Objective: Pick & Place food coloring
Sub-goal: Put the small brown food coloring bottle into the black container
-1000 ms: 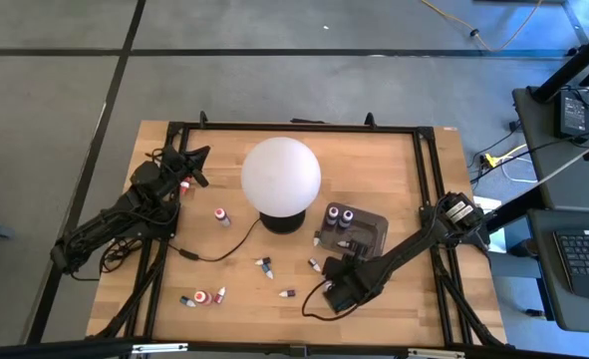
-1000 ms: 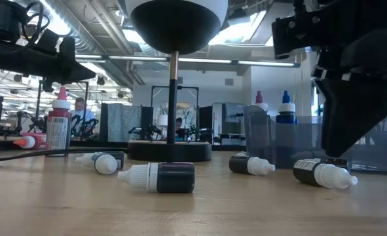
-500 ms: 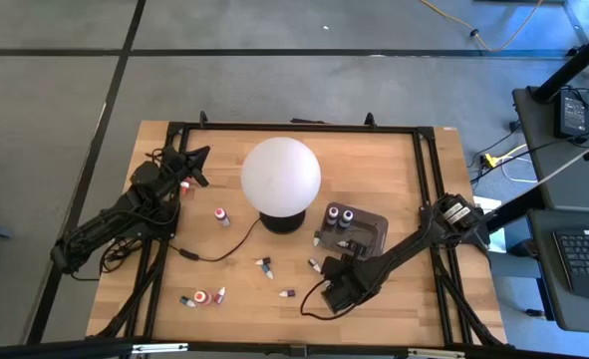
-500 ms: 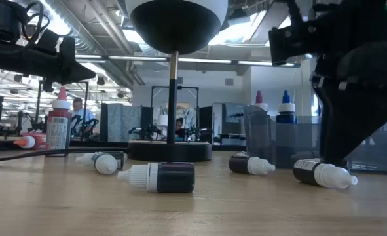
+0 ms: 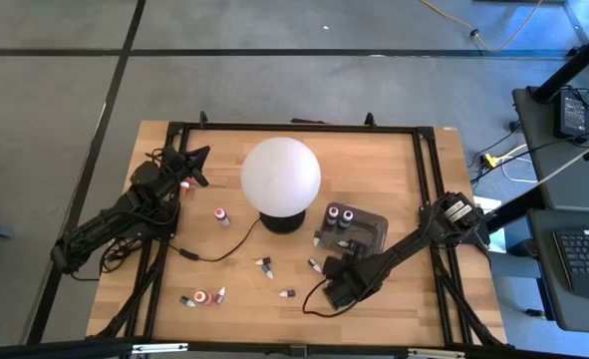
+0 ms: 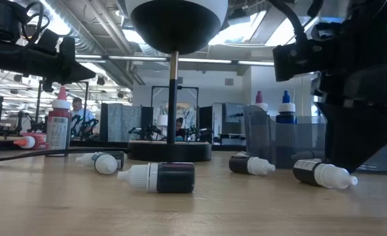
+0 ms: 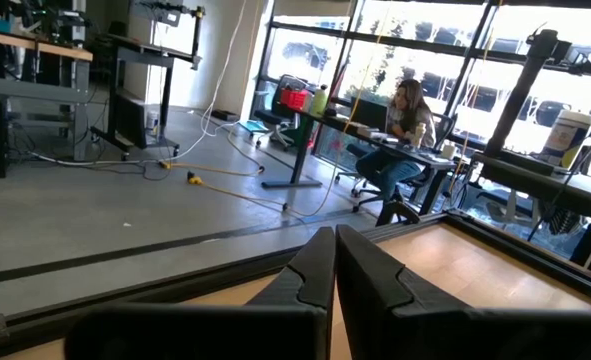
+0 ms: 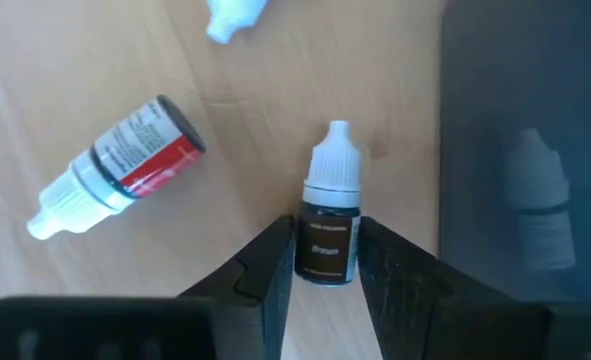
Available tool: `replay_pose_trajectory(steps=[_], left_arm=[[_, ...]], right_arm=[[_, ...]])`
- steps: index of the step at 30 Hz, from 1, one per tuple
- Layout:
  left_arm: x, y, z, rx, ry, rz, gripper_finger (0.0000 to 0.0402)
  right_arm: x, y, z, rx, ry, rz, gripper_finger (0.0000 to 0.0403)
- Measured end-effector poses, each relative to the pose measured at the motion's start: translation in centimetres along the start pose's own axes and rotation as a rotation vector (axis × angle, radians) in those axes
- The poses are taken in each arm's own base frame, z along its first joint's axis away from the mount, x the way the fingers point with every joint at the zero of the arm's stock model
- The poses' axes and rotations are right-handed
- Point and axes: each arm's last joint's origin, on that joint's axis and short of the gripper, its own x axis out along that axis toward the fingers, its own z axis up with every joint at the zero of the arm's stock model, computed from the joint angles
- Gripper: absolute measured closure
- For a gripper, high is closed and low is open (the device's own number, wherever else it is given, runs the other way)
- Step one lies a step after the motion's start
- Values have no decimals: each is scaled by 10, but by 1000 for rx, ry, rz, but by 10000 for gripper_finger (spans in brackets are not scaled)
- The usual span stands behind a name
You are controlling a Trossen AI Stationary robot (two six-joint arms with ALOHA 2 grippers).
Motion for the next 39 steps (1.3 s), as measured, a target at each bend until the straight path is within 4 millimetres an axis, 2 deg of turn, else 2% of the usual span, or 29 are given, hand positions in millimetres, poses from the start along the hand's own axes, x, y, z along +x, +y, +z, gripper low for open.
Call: replay_pose_trajectory(steps=[20,30,35,39], left_arm=[[0,0,0,0,-1,0,389],[0,0,0,0,-1,0,393],[0,0,0,0,0,0,393],[0,0,0,0,-1,0,389]], right_arm=[[-3,3,3,-76,-5,11,286],[-3,3,3,-86,1,19,327],[-11,7,7,-117,26,36,323],[-31,15,12,-181,9,50,321]])
